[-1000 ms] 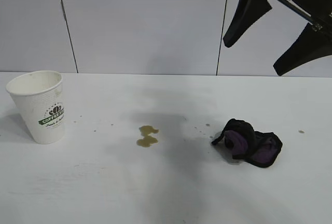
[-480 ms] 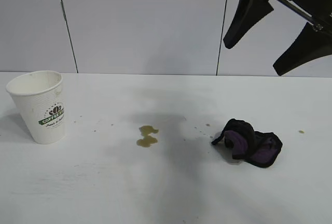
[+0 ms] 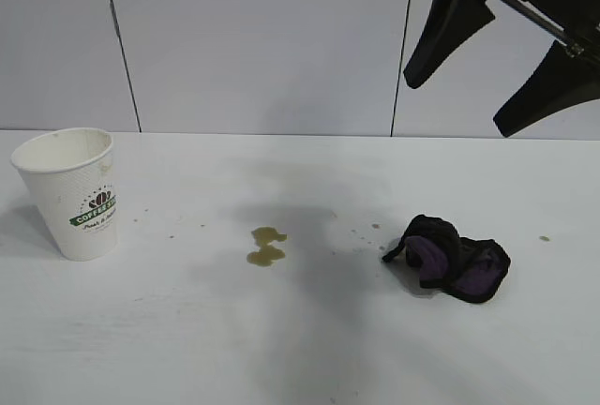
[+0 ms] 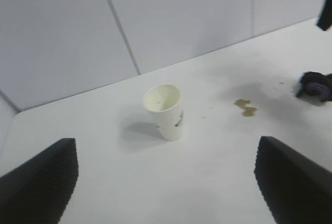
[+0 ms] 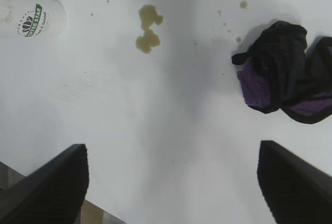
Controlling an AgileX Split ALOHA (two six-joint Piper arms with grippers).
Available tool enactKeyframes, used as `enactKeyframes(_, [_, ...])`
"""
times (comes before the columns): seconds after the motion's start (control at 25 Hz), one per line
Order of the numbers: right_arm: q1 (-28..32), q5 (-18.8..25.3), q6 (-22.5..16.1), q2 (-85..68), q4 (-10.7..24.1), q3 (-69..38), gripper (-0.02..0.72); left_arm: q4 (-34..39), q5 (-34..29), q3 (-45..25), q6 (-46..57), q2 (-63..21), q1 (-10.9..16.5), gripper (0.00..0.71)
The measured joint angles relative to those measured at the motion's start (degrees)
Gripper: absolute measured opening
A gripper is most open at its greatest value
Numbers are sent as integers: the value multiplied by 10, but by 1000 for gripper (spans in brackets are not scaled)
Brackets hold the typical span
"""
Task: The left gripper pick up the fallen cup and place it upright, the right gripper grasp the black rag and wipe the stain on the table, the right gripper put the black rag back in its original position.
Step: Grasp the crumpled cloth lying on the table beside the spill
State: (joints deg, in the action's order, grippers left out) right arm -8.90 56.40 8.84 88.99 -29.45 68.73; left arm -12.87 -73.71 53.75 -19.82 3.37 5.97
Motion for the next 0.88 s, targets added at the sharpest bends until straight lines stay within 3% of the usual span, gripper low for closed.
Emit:
enactKeyframes(0.2, [0,0,0,0,0,0,610,96,0,-96,109,-32,0,664])
enactKeyframes(0.48, [0,0,0,0,0,0,610,96,25,-225,130,-35,-16,664])
enactKeyframes(0.64, [0,3,3,0,2,0,610,114,47,-239,136,-35,-33,664])
enactKeyframes(0.88, [0,9,9,0,63,0,610,129,81,-261,154,-35,-61,664])
